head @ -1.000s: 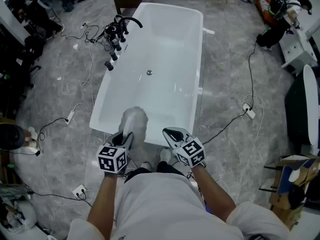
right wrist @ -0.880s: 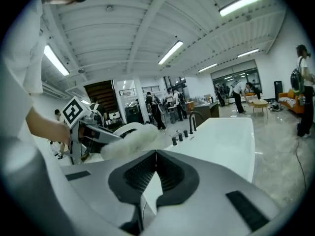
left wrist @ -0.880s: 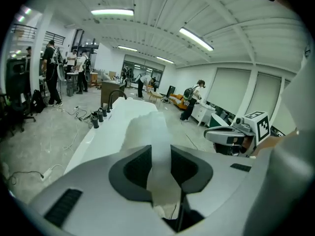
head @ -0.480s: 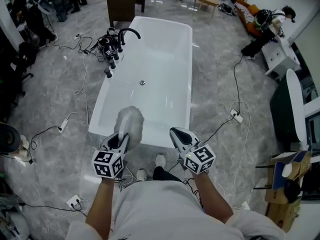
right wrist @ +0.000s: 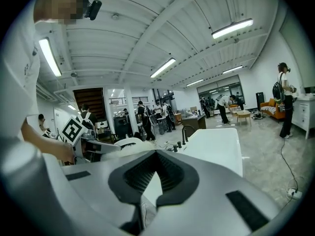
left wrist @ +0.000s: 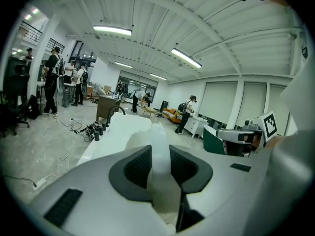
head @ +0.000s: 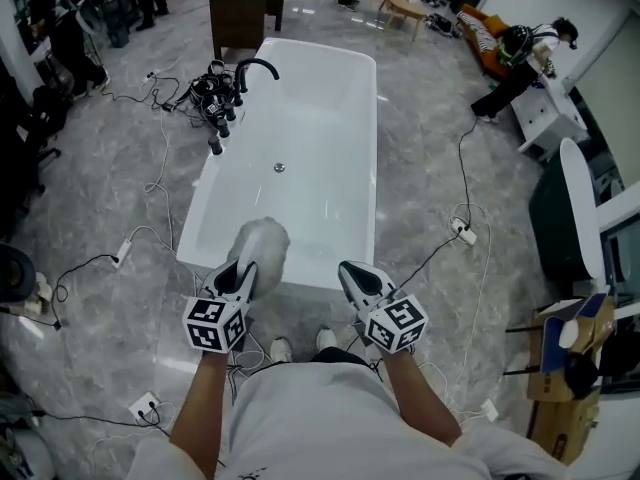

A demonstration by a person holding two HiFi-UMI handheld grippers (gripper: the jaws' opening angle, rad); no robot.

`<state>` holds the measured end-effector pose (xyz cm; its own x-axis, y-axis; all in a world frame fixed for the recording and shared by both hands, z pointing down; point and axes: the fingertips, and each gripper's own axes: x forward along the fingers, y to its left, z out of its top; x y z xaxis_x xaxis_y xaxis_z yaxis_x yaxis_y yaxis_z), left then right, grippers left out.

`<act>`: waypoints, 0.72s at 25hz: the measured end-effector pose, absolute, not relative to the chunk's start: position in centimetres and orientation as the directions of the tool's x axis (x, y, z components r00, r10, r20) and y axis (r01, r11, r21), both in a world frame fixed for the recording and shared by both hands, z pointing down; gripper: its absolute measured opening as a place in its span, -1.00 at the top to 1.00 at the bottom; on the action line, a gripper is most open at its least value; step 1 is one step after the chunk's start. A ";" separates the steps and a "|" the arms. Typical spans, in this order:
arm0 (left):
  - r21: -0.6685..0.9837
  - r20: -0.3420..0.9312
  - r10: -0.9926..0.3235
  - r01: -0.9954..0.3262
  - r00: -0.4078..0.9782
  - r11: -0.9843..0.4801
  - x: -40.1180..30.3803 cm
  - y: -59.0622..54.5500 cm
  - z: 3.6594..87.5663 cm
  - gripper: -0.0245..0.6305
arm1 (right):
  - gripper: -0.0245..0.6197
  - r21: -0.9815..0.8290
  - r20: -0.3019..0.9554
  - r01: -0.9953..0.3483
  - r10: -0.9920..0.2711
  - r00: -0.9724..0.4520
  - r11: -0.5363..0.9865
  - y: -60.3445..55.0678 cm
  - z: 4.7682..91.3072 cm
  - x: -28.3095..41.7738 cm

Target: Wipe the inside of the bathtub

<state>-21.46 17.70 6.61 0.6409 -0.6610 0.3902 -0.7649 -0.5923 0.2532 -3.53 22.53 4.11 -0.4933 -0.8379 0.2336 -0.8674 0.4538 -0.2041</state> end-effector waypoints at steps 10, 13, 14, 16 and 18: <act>0.240 0.352 -0.700 -0.782 0.622 -0.575 -19.4 18.3 4.6 0.61 | 0.87 -0.214 0.207 -0.837 -0.814 -0.542 0.504 22.2 3.2 -2.3; 0.239 0.352 -0.703 -0.785 0.618 -0.571 -18.9 18.9 4.4 0.61 | 0.87 -0.215 0.201 -0.836 -0.815 -0.544 0.505 22.4 2.9 -1.6; 0.237 0.352 -0.704 -0.786 0.617 -0.571 -18.8 19.0 4.3 0.61 | 0.87 -0.211 0.198 -0.834 -0.814 -0.547 0.509 22.3 2.7 -1.4; 0.232 0.353 -0.704 -0.787 0.616 -0.572 -18.5 19.1 4.1 0.61 | 0.87 -0.206 0.197 -0.833 -0.812 -0.550 0.514 22.3 2.5 -1.2; 0.230 0.353 -0.704 -0.786 0.617 -0.574 -18.1 19.1 4.0 0.61 | 0.87 -0.206 0.199 -0.834 -0.813 -0.548 0.512 22.3 2.6 -0.7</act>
